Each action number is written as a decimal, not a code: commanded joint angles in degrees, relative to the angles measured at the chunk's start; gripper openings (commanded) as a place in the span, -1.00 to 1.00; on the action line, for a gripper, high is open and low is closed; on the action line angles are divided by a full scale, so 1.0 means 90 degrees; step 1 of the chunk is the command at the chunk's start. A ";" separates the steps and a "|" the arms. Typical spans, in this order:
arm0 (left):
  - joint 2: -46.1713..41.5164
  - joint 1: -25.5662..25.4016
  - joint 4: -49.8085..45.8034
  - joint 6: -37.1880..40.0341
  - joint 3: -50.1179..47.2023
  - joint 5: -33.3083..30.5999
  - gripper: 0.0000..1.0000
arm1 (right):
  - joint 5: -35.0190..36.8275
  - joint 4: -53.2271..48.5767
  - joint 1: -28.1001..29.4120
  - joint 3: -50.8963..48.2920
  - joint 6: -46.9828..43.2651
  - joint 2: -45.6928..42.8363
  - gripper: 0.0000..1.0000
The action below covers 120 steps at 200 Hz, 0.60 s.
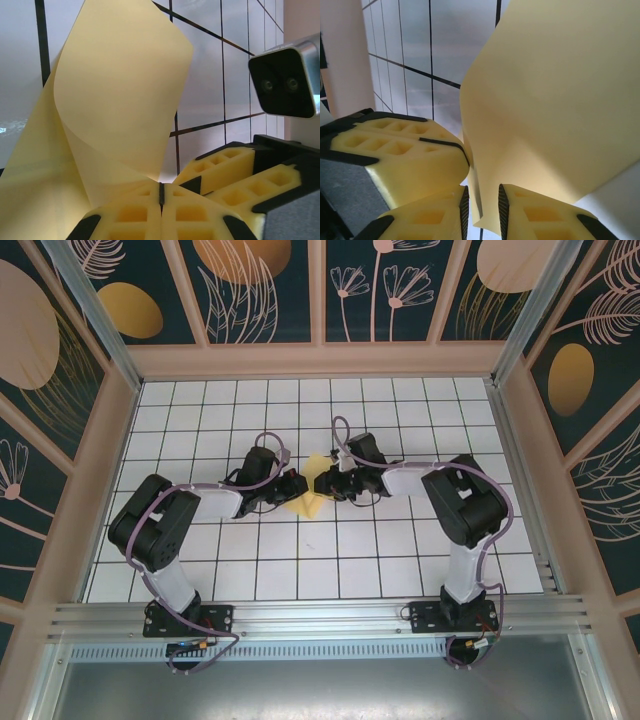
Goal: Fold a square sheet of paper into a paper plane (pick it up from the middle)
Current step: Fold the triangle a second time at the center of the table.
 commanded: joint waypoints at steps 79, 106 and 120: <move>-0.0181 0.0023 -0.0024 0.0180 -0.0054 0.0135 -0.57 | 0.0915 -0.0714 -0.0045 0.0337 -0.0509 0.0075 -0.90; -0.0178 0.0023 0.0245 0.0108 -0.0101 0.0348 -0.52 | 0.1063 -0.0838 -0.0045 0.0371 -0.0588 0.0101 -0.91; -0.0124 0.0018 0.0298 0.0095 -0.0096 0.0422 -0.51 | 0.1144 -0.0888 -0.0055 0.0397 -0.0607 0.0109 -0.90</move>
